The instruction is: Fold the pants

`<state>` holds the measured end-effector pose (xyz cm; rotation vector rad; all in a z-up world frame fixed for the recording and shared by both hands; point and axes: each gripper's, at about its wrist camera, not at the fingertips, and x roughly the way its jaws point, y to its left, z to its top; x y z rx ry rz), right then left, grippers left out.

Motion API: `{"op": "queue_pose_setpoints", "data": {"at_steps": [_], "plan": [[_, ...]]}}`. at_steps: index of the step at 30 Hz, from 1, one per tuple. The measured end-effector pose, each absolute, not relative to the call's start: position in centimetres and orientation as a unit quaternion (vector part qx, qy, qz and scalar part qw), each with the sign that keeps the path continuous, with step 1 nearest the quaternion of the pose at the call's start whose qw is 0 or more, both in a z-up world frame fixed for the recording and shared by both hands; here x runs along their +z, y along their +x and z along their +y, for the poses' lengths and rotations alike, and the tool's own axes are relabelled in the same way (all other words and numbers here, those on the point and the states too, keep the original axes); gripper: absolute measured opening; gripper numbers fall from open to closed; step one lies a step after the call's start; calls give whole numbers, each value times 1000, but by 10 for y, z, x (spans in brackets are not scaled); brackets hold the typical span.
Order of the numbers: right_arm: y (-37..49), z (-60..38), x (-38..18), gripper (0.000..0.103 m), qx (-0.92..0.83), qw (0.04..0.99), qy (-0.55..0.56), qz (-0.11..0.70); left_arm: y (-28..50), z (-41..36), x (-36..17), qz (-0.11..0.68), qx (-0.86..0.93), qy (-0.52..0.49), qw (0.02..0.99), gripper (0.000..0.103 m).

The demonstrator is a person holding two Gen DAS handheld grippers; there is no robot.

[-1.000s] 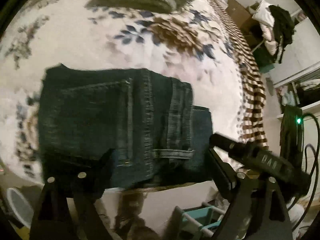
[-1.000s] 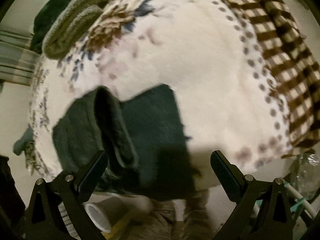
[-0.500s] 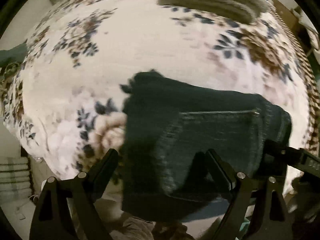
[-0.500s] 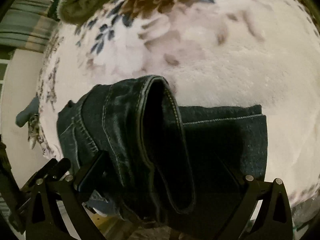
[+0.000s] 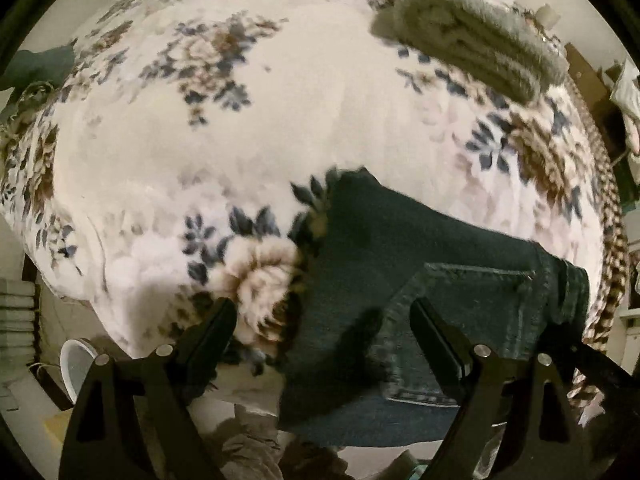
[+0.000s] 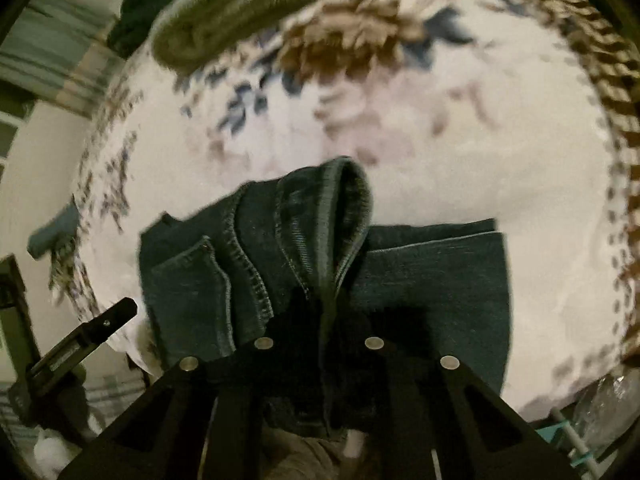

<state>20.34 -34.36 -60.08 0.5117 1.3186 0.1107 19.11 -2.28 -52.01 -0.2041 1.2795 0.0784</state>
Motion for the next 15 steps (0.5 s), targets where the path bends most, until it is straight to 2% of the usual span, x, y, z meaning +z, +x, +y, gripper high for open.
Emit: {"op": "queue_pose_setpoints", "data": {"at_steps": [6,10,15], "plan": [[170,-410,-579,13,-35,771,263,579,197,-21,-515,589,28,-131,797,88],[154,-457,-596,13,-87,749,294,588,205,-39,-532,601,11,-150,785,88],[155,-464,-615,14,-100,744,278,600,217,-70,-559,618,-10,-125,776,88]]}}
